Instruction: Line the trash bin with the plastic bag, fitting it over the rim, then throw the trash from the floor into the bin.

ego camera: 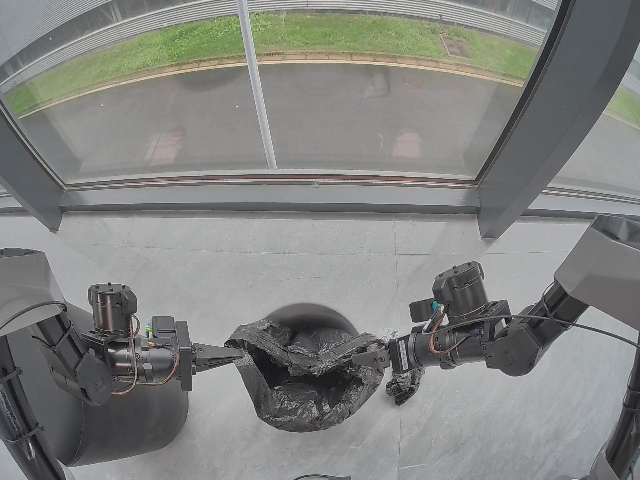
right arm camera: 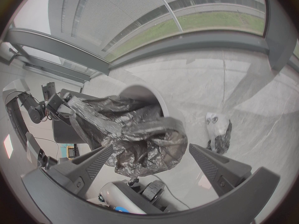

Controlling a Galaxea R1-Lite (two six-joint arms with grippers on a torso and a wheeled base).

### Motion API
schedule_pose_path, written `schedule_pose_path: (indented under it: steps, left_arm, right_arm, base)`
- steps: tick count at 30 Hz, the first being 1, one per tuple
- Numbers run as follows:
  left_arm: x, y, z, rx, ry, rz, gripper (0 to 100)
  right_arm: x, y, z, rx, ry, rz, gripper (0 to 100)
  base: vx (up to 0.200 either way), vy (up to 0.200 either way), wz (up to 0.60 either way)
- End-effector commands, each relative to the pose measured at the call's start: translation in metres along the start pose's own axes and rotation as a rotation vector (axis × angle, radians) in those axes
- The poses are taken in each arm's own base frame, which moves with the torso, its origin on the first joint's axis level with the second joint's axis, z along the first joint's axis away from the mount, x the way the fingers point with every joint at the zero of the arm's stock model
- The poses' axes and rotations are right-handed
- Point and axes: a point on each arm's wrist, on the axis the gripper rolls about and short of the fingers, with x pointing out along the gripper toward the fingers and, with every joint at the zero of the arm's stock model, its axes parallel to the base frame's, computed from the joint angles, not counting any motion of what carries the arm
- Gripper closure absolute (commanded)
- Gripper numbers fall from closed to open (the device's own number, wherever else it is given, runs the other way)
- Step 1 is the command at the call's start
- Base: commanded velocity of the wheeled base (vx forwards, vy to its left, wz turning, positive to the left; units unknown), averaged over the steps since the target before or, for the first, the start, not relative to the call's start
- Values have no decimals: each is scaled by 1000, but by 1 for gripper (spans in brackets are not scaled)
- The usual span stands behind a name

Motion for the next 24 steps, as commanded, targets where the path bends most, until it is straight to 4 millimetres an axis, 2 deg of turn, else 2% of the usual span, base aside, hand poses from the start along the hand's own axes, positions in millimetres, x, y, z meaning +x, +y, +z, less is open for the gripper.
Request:
schedule_pose_path:
  steps: [1,4,7,15,19,24]
  left_arm:
    - [0,0,0,0,0,0,100]
    - [0,0,0,2,0,0,100]
    - [0,0,0,3,0,0,100]
    - [0,1,0,1,1,2,100]
    - [0,1,0,1,1,2,100]
    - [0,1,0,1,1,2,100]
  right_arm:
    - [-31,20,21,-104,-110,-10,0]
    - [-23,33,20,-255,-146,-185,0]
    - [-3,47,15,-360,-155,-327,0]
    - [40,89,-7,-543,-161,-336,0]
    - [48,102,-17,-590,-145,-318,0]
    - [56,108,-23,-607,-133,-302,0]
  base:
    - [0,0,0]
    - [0,0,0]
    - [0,0,0]
    - [0,0,0]
    - [0,0,0]
    - [0,0,0]
